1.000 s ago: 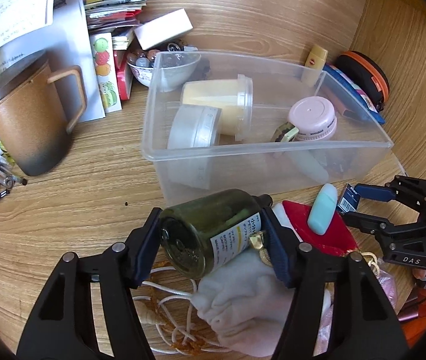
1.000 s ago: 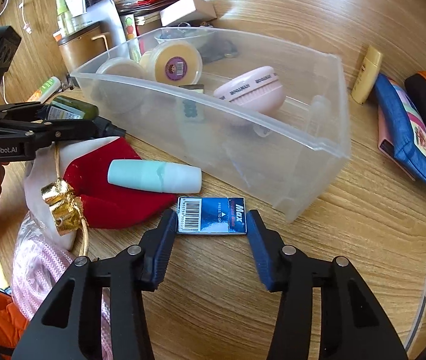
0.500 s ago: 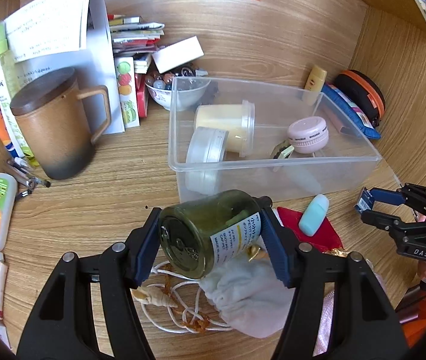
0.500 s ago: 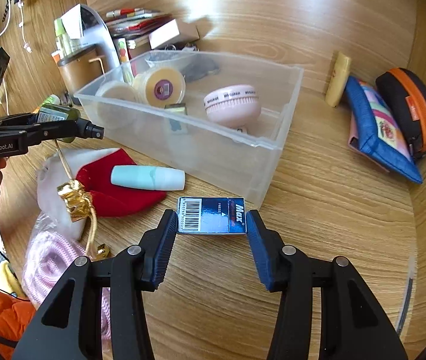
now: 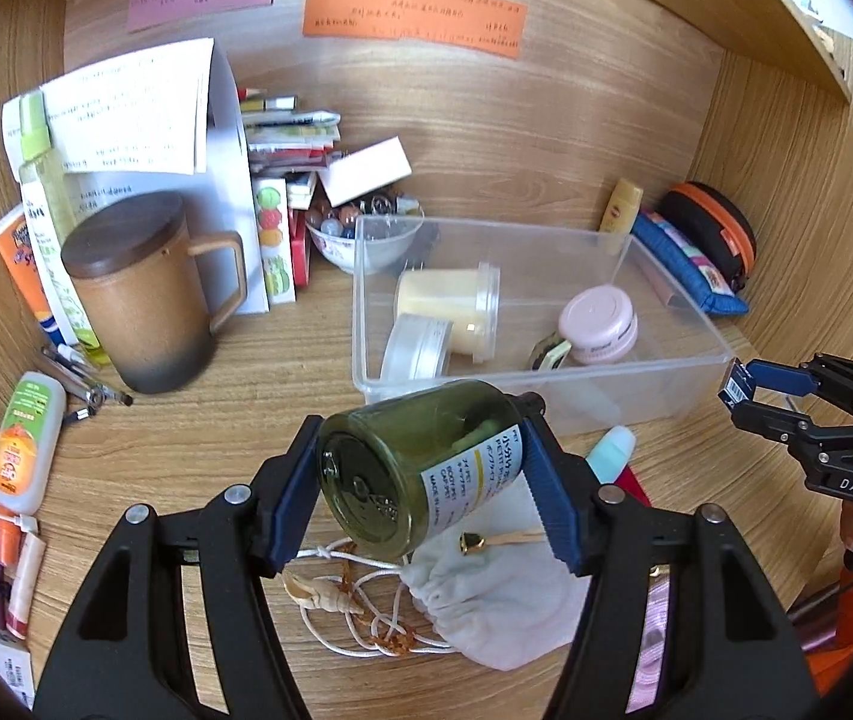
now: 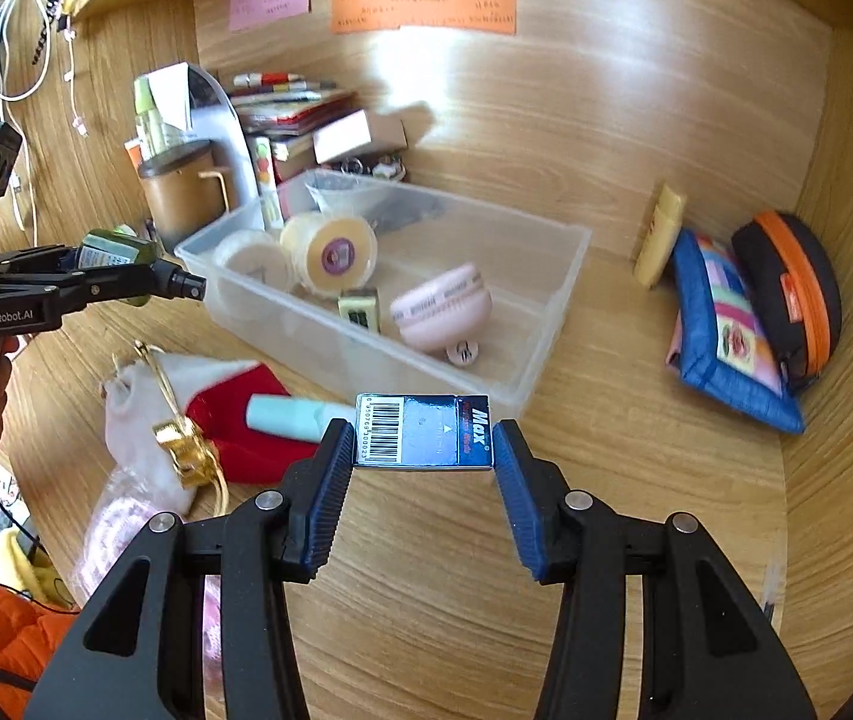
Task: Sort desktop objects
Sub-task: 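Carry the green bottle with the left tool while the right tool carries the blue card box over the bin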
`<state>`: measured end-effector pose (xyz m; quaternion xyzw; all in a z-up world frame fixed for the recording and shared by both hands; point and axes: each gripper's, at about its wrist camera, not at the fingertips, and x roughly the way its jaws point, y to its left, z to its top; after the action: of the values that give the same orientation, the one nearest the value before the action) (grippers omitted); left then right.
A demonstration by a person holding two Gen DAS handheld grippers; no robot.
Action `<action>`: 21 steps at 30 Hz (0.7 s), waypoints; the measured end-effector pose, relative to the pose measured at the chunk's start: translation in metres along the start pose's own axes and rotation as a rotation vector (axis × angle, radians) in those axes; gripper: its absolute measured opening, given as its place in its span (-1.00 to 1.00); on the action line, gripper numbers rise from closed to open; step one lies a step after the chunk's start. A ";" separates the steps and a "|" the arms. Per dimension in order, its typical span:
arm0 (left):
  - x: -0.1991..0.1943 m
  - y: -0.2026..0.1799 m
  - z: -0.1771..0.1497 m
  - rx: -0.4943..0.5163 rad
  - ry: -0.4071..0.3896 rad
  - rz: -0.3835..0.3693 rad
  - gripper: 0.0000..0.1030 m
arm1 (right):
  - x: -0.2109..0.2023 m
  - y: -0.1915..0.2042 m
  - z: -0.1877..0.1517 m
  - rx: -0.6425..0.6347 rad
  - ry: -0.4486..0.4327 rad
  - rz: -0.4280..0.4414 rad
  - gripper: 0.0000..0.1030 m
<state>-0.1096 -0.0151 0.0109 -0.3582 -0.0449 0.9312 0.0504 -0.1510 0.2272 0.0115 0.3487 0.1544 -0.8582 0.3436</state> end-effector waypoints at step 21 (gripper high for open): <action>0.014 -0.020 0.040 0.043 -0.040 -0.051 0.24 | 0.014 -0.015 0.036 -0.021 -0.049 -0.009 -0.14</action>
<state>-0.1457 0.0047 0.0333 -0.3371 -0.0347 0.9374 0.0808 -0.1867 0.2131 0.0281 0.3234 0.1564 -0.8664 0.3469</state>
